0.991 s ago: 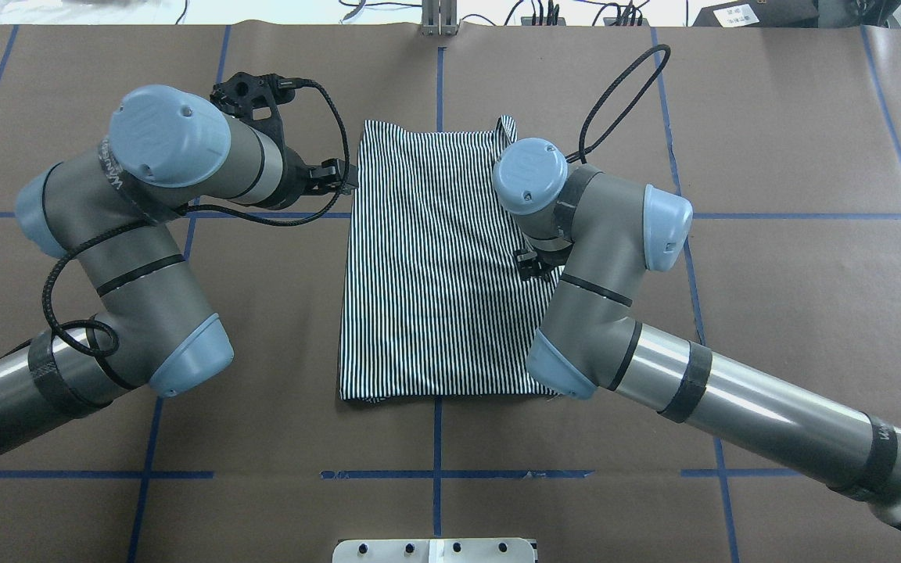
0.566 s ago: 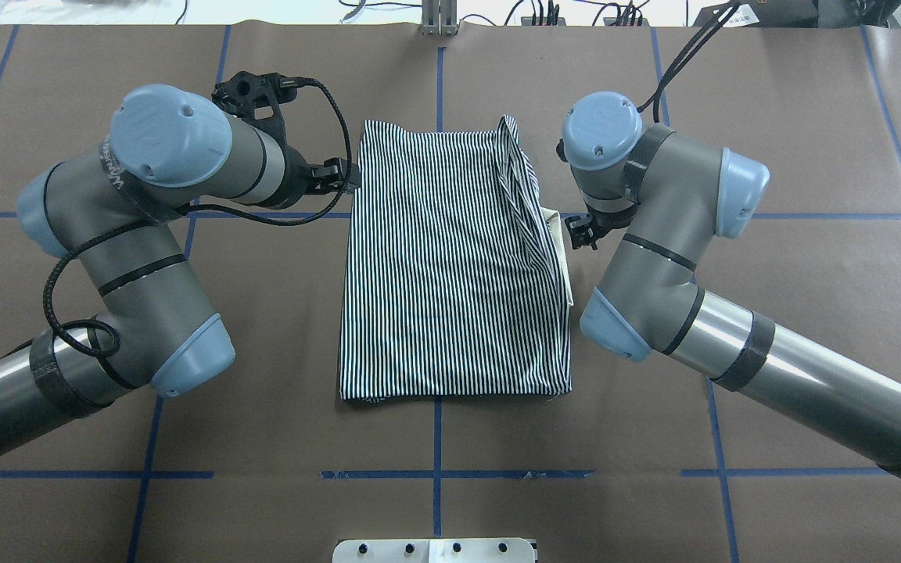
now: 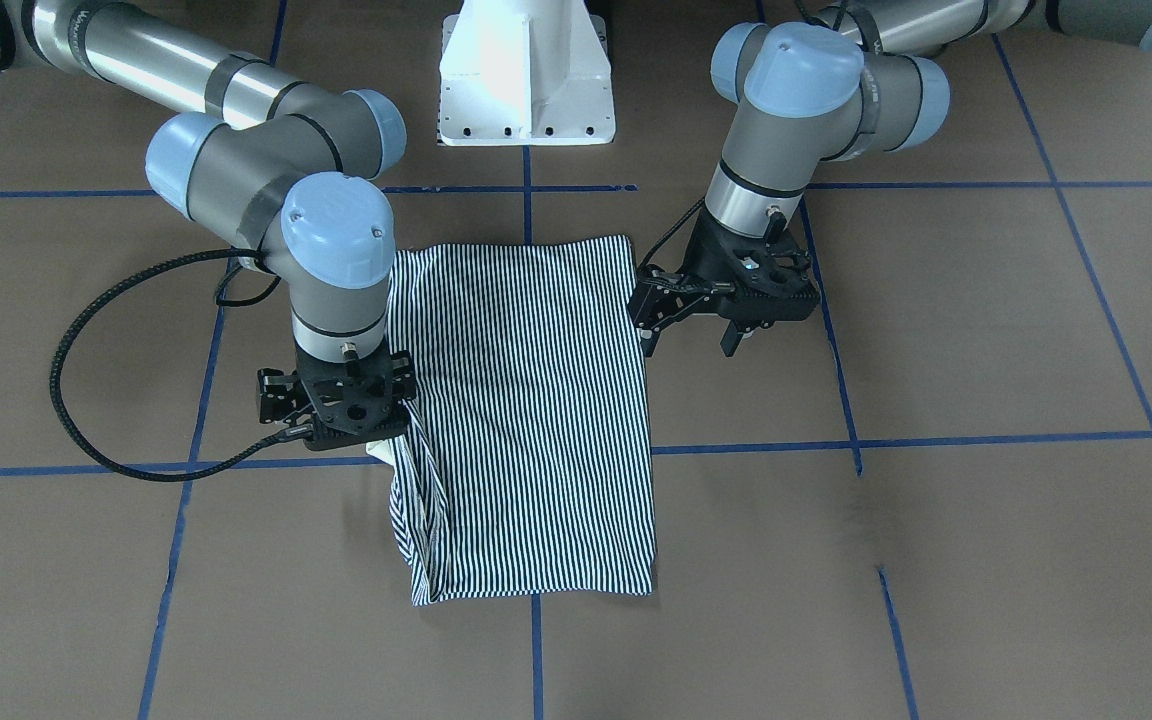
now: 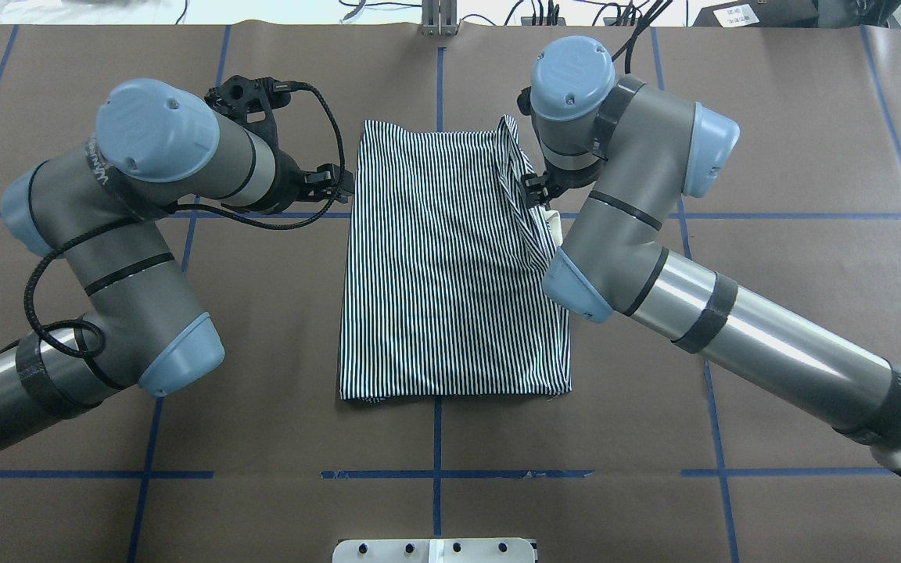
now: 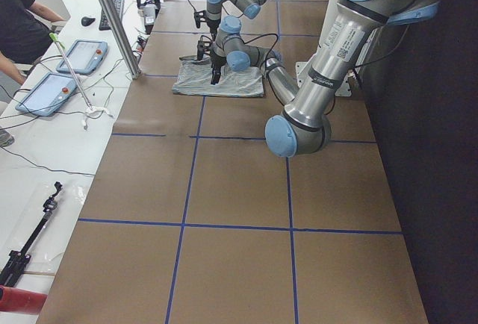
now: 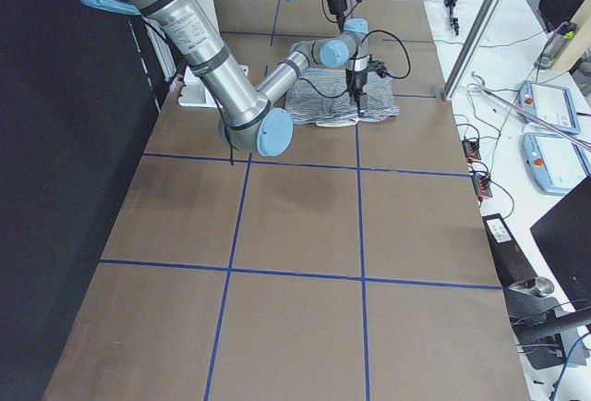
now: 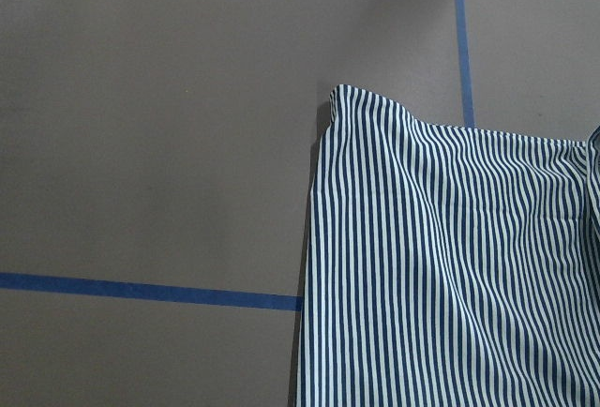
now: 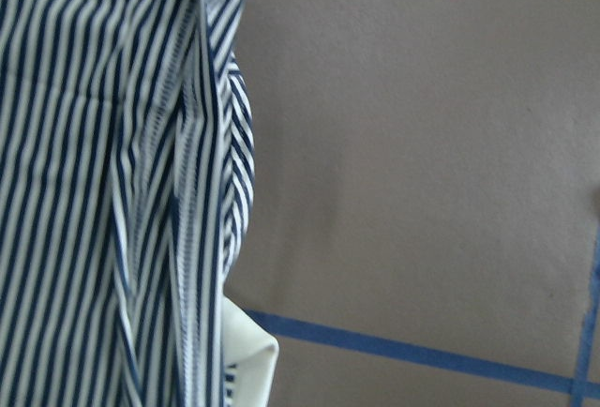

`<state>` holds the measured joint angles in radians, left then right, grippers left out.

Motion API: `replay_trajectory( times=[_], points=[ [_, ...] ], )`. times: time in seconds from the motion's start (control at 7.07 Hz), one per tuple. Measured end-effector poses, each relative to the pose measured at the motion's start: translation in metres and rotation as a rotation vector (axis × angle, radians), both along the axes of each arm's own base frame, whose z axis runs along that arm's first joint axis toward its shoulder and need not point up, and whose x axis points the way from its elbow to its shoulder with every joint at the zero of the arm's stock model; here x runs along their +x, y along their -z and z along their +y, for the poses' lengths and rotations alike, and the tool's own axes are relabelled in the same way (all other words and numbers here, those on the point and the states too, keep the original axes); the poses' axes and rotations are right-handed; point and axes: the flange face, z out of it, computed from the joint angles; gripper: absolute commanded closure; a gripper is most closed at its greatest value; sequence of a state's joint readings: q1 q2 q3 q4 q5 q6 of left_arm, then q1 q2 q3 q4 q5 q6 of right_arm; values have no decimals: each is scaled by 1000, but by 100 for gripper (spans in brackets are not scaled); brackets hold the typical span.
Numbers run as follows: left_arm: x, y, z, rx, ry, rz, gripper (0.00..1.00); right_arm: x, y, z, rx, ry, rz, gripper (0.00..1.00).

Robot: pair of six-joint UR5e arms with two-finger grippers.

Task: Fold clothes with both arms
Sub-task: 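Open the right gripper and raise it away from the shirt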

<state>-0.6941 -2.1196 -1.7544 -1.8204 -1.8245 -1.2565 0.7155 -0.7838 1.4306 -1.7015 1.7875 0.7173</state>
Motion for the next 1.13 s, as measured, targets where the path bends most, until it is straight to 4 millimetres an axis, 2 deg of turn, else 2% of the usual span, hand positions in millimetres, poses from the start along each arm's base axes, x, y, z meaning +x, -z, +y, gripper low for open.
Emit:
replay_trajectory(
  times=[0.57, 0.71, 1.13],
  points=[
    [-40, -34, 7, 30, -35, -83, 0, -55, 14, -45, 21, -47, -50, 0],
    [-42, -38, 8, 31, -38, -90, 0, -62, 17, -50, 27, -51, -52, 0],
    [-44, -39, 7, 34, -41, -94, 0, -83, -5, -50, 42, -44, -26, 0]
  ],
)
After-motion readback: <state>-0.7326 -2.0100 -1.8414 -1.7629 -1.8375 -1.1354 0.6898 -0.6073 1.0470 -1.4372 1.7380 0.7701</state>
